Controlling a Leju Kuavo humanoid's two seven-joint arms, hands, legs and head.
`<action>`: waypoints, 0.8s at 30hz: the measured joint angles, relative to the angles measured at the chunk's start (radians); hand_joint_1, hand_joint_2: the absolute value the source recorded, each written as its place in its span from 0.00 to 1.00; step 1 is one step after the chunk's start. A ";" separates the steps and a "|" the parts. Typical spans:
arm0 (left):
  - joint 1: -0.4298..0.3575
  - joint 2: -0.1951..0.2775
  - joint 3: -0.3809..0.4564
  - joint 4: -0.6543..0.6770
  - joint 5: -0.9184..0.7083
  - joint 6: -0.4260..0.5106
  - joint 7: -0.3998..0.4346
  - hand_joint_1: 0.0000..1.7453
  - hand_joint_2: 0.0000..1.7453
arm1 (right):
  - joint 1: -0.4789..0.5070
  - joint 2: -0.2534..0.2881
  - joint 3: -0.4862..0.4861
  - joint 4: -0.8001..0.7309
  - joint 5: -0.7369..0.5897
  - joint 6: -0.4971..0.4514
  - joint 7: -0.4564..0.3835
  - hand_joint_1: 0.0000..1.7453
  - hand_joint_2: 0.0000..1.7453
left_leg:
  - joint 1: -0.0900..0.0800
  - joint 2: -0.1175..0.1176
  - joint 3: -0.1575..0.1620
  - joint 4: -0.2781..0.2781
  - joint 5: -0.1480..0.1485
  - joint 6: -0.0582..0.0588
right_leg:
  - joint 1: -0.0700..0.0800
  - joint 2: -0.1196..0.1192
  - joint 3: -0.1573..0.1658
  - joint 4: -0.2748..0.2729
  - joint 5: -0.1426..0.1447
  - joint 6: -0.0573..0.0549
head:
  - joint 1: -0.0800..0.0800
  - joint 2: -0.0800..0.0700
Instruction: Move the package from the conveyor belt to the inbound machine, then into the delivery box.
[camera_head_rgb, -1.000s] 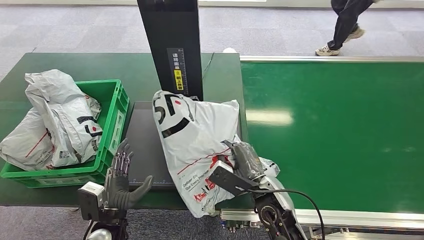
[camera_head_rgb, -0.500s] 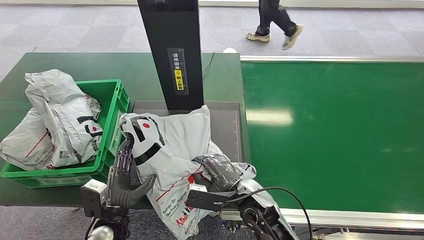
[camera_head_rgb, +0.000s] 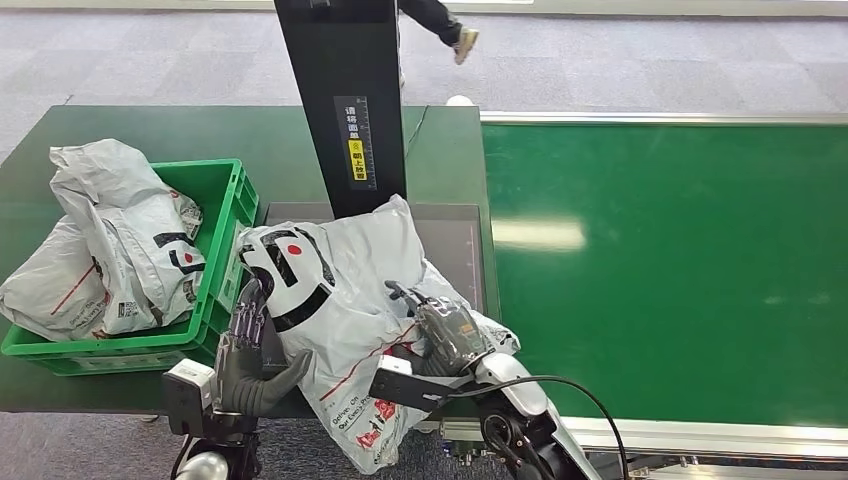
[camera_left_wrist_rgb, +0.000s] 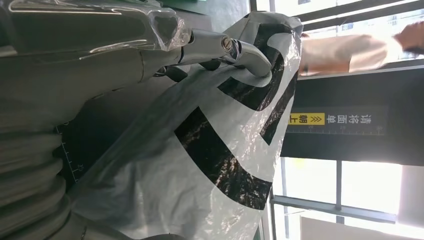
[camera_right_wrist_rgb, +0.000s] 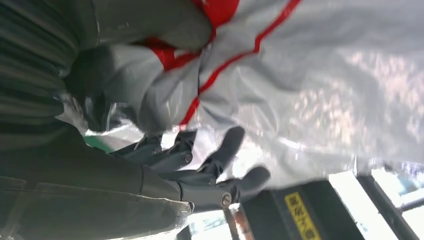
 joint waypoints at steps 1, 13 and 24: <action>0.000 0.000 0.000 0.000 -0.002 0.003 -0.001 0.00 1.00 | 0.000 0.001 -0.006 -0.002 0.006 -0.020 0.003 0.00 1.00 | 0.000 0.000 0.000 0.000 0.000 0.000 | 0.000 0.000 0.000 0.000 0.000 0.000 | 0.000 0.000; 0.005 -0.010 0.015 -0.067 -0.110 0.311 -0.113 0.00 1.00 | 0.033 0.010 -0.099 -0.089 -0.041 -0.164 -0.025 0.00 1.00 | 0.000 0.000 0.000 0.000 0.000 0.000 | 0.000 0.000 0.000 0.000 0.000 0.000 | 0.000 0.000; 0.032 -0.011 -0.015 -0.198 -0.186 0.746 -0.229 0.00 1.00 | 0.035 0.012 -0.121 -0.109 -0.125 -0.183 -0.071 0.00 1.00 | 0.000 0.000 0.000 0.000 0.000 0.000 | 0.000 0.000 0.000 0.000 0.000 0.000 | 0.000 0.000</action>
